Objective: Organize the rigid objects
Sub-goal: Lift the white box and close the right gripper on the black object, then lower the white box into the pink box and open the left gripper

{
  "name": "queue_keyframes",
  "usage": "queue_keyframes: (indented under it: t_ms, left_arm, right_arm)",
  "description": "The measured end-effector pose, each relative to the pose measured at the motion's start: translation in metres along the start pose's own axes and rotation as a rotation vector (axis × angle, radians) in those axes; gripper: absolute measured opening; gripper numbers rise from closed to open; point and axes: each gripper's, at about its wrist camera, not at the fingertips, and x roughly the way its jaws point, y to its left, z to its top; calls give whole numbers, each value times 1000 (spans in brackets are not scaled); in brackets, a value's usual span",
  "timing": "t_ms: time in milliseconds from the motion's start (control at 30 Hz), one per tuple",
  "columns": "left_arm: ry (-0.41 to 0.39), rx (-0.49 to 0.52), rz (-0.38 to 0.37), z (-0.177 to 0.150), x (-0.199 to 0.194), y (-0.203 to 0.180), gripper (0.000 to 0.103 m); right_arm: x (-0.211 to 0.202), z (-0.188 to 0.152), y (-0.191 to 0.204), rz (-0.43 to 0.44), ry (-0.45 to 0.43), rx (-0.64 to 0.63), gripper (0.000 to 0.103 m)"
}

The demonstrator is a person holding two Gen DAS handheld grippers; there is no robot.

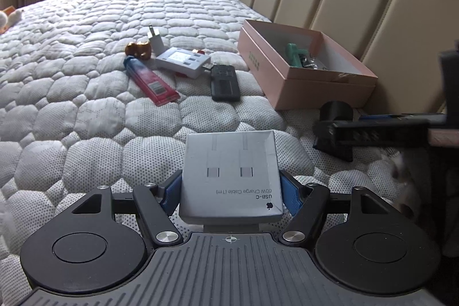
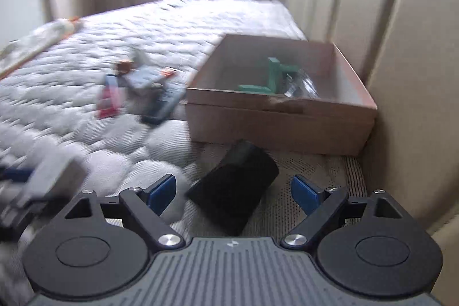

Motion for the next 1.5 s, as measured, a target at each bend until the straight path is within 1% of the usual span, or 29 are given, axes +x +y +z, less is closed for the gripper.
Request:
queue_keyframes:
  t_ms: [100,167,200,233,267,300,333,500,667,800,833,867,933,1000,1033,1067,1133,1167,1233,1333,1433,1467,1500]
  left_arm:
    - [1,-1,5,-1,-3,2,74]
    - [1,1,4,-2,-4,3,74]
    - [1,1,2,-2,-4,3,74]
    - [1,1,-2,-3,-5,2,74]
    - [2,2,-6,-3,-5,2,74]
    - [4,4,-11,-4,-5,1,74]
    - [6,6,-17,-4,-4,1,74]
    - [23,30,-43,-6,1,-9,74]
    - [39,70,-83,-9,3,-29,74]
    - [68,84,-198,-10,6,-52,74]
    - [72,89,-212,-7,7,-57,74]
    - [69,98,-224,-3,8,-64,74]
    - [36,123,-234,14,6,-76,74]
    - [-8,143,-247,35,4,-83,74]
    - [-34,144,-253,51,5,-86,74]
    - [-59,144,-250,65,7,-88,74]
    - [-114,146,-217,96,14,-94,74]
    - [-129,141,-205,111,20,-96,74]
    - [-139,117,-189,141,36,-102,74]
    - [-141,96,-160,173,60,-112,74]
    - [-162,67,-150,192,86,-118,74]
    - [-158,49,-154,194,96,-118,74]
    - [-138,35,-150,195,108,-119,74]
  right_arm:
    - [19,7,-1,-22,29,106,88]
    - [29,10,-1,-37,55,133,88]
    - [33,10,1,-46,61,130,85]
    - [34,9,2,-55,62,115,72]
    - [34,8,5,-62,70,91,56]
    - [34,7,7,-60,82,59,52]
    - [30,5,8,-51,89,36,51]
    - [-7,-9,7,-30,60,-40,51]
    - [-50,-25,-4,-27,32,-70,51]
    - [-81,-38,-11,-55,-16,-87,51]
    - [-87,-41,-13,-60,-28,-86,51]
    - [-93,-44,-15,-64,-40,-85,51]
    - [-102,-50,-17,-70,-62,-88,51]
    - [-108,-54,-18,-68,-86,-101,51]
    - [-110,-55,-18,-62,-93,-104,51]
    - [-112,-55,-20,-54,-99,-104,51]
    - [-113,-55,-22,-38,-114,-96,51]
    - [-113,-55,-23,-32,-123,-90,51]
    - [-112,-54,-23,-24,-143,-79,51]
    - [-113,-54,-22,-13,-183,-79,51]
    - [-114,-55,-22,-15,-212,-95,51]
    - [-115,-55,-22,-13,-217,-97,51]
    - [-116,-56,-23,-11,-219,-99,51]
